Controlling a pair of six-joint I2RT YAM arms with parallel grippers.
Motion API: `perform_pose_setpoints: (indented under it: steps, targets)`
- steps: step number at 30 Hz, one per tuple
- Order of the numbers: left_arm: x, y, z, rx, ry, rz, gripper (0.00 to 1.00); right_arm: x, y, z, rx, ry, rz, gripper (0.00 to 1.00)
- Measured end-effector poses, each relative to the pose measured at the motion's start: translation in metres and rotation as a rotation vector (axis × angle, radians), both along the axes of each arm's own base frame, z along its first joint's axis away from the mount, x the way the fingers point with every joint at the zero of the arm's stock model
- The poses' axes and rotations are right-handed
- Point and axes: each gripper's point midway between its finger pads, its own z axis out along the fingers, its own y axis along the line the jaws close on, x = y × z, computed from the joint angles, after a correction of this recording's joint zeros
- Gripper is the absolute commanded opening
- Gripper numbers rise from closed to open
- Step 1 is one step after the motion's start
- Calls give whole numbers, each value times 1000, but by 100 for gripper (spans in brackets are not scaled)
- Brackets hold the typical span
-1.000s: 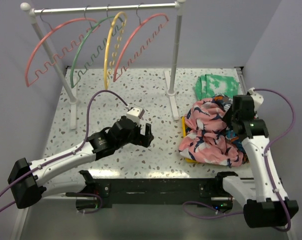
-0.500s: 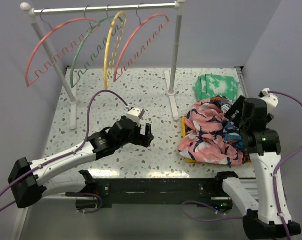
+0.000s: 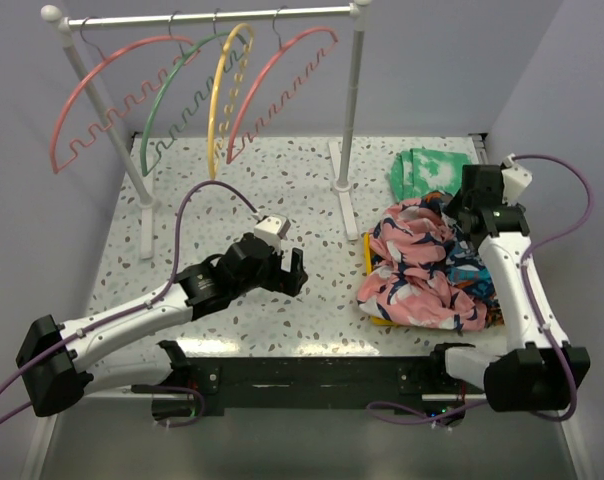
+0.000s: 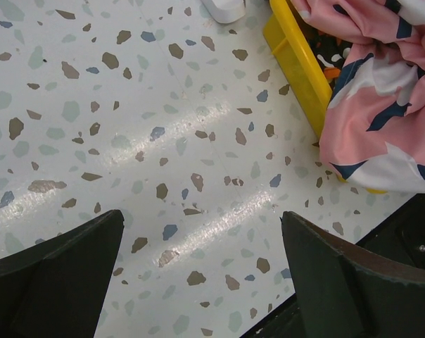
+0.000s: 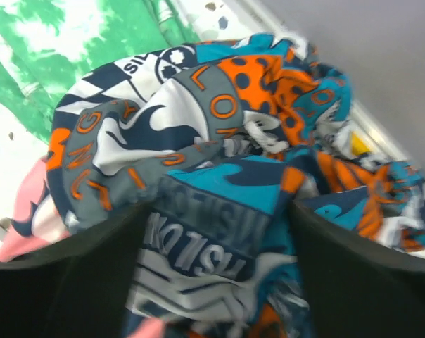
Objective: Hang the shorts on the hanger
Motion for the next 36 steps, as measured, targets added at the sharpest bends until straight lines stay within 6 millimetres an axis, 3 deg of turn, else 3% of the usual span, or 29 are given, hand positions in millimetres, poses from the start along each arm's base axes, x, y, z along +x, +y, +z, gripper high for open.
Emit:
perform_pose_setpoints:
  steps: [1,2,4,6,10,14,17,20,24,27,30,33,35,36]
  targets:
    - [0,0,0,-1,0,-1,100,4,0,-5,4,10,0,8]
    - [0,0,1,-2,-1,-1,100,7,1,-7,8,15,2,0]
    - [0,0,2,-6,-4,-1,100,7,0,-5,9,8,-8,0]
    - [-1,0,4,-11,-8,-1,100,5,-2,11,-1,-20,-16,0]
    - [-1,0,6,-16,-11,-2,100,-1,-10,80,-41,-172,-40,0]
    - [-1,0,6,-17,-10,-5,100,-25,-18,168,-81,-376,-67,0]
    - [-1,0,6,-18,-10,-5,100,-41,-21,219,-101,-492,-77,0]
    - [-1,0,6,-18,-10,-5,100,-48,-21,250,-108,-549,-69,0]
    - [-1,0,6,-17,-11,-3,100,-39,-15,288,-100,-616,-23,0]
    - [1,2,7,-12,-15,7,100,-19,4,314,-54,-667,88,0]
    - [4,5,14,-8,-30,30,100,3,35,342,30,-741,256,0]
    - [7,12,26,-8,-56,64,100,20,80,356,145,-798,456,0]
    - [10,18,40,-18,-85,92,100,24,119,352,210,-784,581,0]
    - [11,21,48,-26,-101,107,100,23,148,348,244,-767,666,0]
